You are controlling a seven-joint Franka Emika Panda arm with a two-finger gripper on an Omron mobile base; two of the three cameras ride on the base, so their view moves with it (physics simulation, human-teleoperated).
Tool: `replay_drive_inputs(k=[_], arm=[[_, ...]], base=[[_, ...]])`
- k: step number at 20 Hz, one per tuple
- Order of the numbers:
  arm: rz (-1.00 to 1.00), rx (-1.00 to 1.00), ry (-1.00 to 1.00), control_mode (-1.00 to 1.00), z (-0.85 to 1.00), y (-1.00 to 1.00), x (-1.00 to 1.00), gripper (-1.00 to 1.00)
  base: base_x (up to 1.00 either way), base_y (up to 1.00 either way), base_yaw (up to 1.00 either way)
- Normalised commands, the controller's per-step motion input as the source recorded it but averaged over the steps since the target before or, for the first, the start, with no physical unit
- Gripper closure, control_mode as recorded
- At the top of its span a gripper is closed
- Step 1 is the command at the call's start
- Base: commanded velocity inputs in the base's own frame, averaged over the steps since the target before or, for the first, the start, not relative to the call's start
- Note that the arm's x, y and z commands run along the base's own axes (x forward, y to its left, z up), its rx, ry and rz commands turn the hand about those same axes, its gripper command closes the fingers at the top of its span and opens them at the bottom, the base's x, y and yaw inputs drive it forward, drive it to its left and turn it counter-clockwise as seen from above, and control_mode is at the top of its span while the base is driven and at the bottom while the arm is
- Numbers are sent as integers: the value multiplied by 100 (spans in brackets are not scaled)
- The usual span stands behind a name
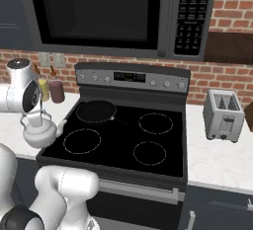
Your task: Pick the kettle from the counter and place it on a stove burner. Then turn the burner on.
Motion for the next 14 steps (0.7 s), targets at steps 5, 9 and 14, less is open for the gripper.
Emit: replay_drive_inputs(k=[5,9,14], arm=[[9,-5,13,-100,4,-47,-4,100],[9,-14,13,-100,1,-36,-3,100],[14,-27,13,-100,0,-22,0,100]], base=[[0,0,0],[0,0,0],[0,0,0]])
